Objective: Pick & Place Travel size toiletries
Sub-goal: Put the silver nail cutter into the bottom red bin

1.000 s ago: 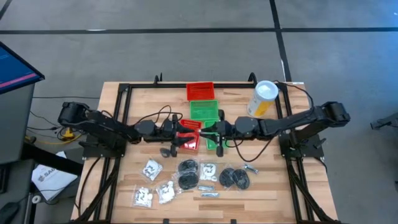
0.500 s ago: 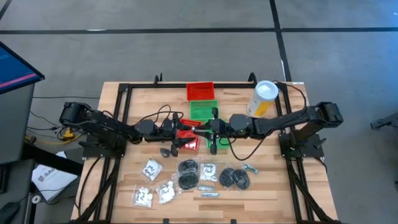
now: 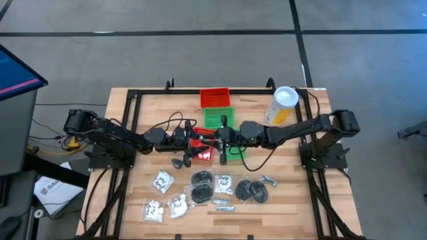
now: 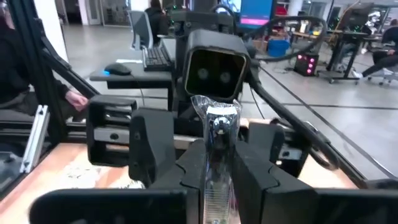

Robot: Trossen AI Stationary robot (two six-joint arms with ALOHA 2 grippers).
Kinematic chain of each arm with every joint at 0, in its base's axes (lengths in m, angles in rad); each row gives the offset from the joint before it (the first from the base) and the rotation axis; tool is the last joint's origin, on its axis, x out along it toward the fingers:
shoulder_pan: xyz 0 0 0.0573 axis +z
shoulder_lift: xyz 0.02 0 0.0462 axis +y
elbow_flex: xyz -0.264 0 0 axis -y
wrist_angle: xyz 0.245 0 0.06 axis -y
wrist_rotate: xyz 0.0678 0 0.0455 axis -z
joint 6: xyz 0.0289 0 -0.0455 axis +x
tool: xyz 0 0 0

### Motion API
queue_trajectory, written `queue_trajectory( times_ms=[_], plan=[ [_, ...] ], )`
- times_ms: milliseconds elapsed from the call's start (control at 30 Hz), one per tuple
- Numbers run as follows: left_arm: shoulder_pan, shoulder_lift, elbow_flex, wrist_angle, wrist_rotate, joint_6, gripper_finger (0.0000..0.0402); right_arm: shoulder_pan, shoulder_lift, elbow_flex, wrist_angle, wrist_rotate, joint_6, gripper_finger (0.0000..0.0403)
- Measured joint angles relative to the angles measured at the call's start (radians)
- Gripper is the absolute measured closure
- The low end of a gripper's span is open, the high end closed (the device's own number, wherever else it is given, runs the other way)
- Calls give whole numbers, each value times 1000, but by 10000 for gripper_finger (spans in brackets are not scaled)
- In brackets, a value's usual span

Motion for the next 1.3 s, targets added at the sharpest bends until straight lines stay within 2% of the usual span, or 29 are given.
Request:
queue_trajectory(
  times_ms=[200,433,700,900,1033,1300],
  plan=[
    [4,0,-2,-16,2,1,252,-1,41,46,-23,-4,-9,361],
    [5,-1,-1,-33,0,46,369,-5,33,54,-43,-5,1,361],
    [5,-1,0,-61,-2,47,368,-6,33,54,-60,-6,-16,326],
    [5,-1,-2,-125,-45,21,368,-20,31,53,-65,-6,-22,296],
    [5,-1,-2,-166,-68,5,368,-42,23,53,-141,1,-19,277],
    [23,-1,-2,-378,-175,-100,368,-77,-27,54,-315,5,-7,243]
  ],
)
